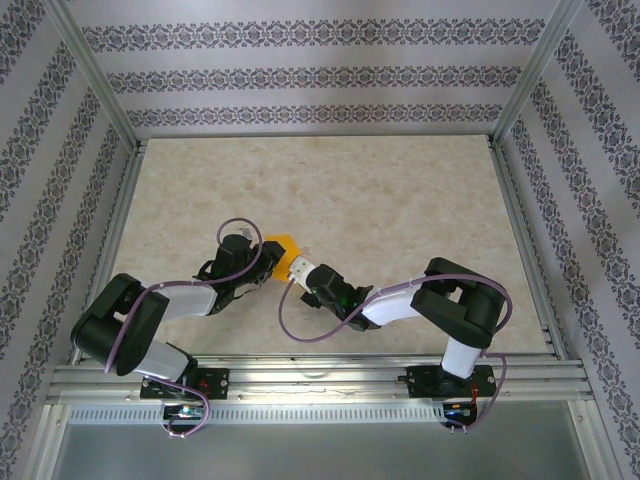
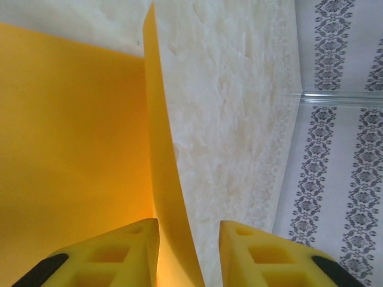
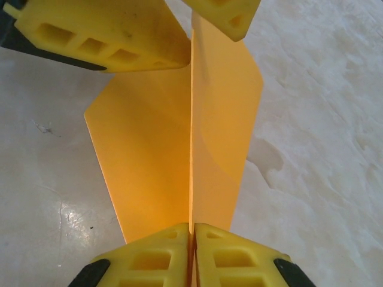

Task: Fold a paper plane with a square sheet of paper (pick it up from the middle)
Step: Fourth fold the wing at the center of the table.

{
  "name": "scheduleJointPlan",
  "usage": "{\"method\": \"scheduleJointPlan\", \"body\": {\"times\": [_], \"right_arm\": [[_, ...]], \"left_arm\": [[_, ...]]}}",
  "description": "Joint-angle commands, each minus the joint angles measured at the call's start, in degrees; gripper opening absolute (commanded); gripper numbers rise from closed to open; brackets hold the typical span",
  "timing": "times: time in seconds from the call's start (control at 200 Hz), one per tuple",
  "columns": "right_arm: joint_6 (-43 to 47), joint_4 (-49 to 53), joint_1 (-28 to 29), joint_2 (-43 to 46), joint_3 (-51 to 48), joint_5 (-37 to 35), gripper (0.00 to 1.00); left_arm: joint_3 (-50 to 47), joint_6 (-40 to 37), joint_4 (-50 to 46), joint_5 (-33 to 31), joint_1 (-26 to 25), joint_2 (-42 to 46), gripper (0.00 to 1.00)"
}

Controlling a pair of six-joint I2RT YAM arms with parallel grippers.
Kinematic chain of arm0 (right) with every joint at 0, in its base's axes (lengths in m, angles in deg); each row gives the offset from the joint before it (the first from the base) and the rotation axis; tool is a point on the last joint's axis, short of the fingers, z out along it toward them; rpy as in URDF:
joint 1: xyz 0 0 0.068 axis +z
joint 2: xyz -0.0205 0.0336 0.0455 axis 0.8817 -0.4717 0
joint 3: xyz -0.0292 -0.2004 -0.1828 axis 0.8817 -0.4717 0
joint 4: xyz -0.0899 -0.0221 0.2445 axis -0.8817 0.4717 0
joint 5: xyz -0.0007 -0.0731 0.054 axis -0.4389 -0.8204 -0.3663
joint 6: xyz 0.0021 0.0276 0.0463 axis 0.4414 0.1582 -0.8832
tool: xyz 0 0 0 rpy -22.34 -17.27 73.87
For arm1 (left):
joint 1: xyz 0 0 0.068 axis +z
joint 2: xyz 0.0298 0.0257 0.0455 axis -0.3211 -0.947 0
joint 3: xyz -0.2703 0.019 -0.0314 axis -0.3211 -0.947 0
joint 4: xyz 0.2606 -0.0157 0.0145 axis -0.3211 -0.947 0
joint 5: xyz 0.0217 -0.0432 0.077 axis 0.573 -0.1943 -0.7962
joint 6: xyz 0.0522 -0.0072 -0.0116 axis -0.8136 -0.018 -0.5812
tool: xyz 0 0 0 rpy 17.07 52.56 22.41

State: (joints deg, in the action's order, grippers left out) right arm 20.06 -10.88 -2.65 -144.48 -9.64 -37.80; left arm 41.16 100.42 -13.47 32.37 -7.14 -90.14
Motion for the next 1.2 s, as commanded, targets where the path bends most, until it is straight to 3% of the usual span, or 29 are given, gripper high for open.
{"method": "scheduleJointPlan", "body": {"times": [0.0,0.165,0.36,0.759,1.194], "right_arm": [[0.8,-1.1,-0.9,0.9,-1.1,2.1,0.1],[0.7,-1.3,-1.4,1.0,-1.6,3.5,0.09],[0.5,-1.2,-1.5,1.3,-1.7,4.1,0.09],[-1.6,1.9,-2.2,3.1,-3.1,4.9,0.15],[-4.6,7.6,-2.2,4.9,-2.3,2.0,0.17]], "left_arm": [[1.7,-1.8,-2.7,0.2,0.3,0.3,0.37],[2.7,-2.8,-2.7,2.2,1.6,-1.2,0.46],[3.7,-3.5,-5.1,3.2,3.4,-2.0,0.46],[4.1,-3.5,-4.3,5.2,4.3,-2.6,0.1],[4.2,-3.4,-4.7,5.3,4.2,-1.3,0.05]]}}
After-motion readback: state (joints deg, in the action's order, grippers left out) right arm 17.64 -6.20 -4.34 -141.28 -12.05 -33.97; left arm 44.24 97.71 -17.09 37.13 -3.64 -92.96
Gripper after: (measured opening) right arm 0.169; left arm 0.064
